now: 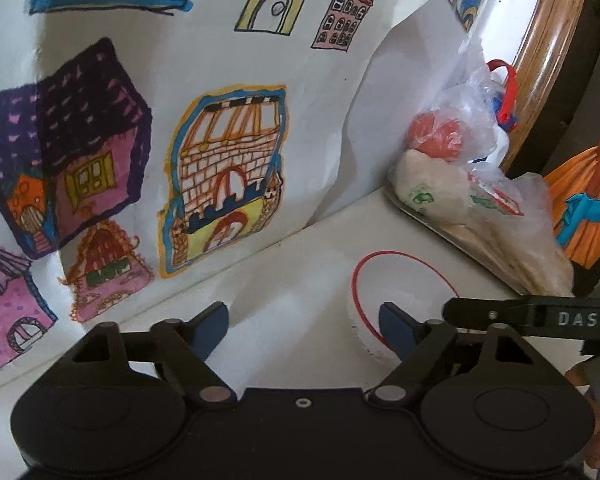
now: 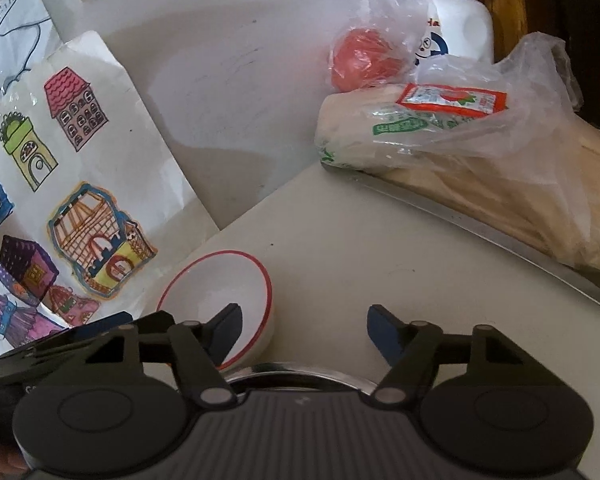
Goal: Organize plates and bowls
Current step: 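Move both grippers to the second red-rimmed white bowl, then close both grippers on the rim of the second white bowl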
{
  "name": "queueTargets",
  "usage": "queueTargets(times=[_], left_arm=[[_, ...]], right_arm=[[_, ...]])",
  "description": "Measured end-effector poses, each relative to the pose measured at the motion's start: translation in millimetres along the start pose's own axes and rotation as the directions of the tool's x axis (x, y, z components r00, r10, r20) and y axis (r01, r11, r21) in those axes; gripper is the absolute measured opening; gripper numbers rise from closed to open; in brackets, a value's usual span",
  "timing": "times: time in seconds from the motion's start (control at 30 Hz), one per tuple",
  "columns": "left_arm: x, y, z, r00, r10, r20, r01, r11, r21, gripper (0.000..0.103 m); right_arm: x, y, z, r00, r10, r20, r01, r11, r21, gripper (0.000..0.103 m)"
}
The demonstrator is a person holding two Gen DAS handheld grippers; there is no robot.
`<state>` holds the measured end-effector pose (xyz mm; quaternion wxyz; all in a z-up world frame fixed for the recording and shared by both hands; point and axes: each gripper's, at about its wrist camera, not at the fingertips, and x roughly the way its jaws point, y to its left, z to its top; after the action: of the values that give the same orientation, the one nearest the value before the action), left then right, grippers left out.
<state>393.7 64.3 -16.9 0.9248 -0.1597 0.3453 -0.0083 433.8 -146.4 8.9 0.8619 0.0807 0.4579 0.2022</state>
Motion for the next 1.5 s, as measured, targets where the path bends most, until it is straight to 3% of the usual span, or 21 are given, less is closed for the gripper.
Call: queueTargets(times=[0.33,0.5,0.73,0.87,1.5], left_arm=[[3.3,0.0,-3.9,0.996,-0.089,0.005,0.089,0.996,-0.012,0.058],[5.2,-0.9,-3.8,0.991,-0.135,0.003,0.135,0.991,-0.024,0.046],[5.4,-0.8,-4.6,0.984,-0.175,0.003,0.175,0.984,-0.031,0.034],[4.8,-2.0,-4.8,0.979,-0.204,-0.003,0.204,0.979,-0.028,0.023],[-1.7,-1.9,-5.4,0.985,-0.175,-0.014,0.174,0.983,-0.052,0.021]], right_arm=[[3.2,5.0,0.2,1.0,0.026,-0.007,-0.026,1.0,-0.013,0.042],[4.2,8.7,0.3,0.999,0.037,-0.012,-0.037,0.999,-0.021,0.035],[3.3,8.3,0.7,0.996,0.083,-0.02,-0.083,0.997,-0.006,0.016],[2.7,11.6,0.5,0.997,0.075,-0.022,-0.075,0.997,-0.003,0.014],[7.3,18.0,-3.1,0.998,0.043,-0.044,-0.041,0.998,0.058,0.012]])
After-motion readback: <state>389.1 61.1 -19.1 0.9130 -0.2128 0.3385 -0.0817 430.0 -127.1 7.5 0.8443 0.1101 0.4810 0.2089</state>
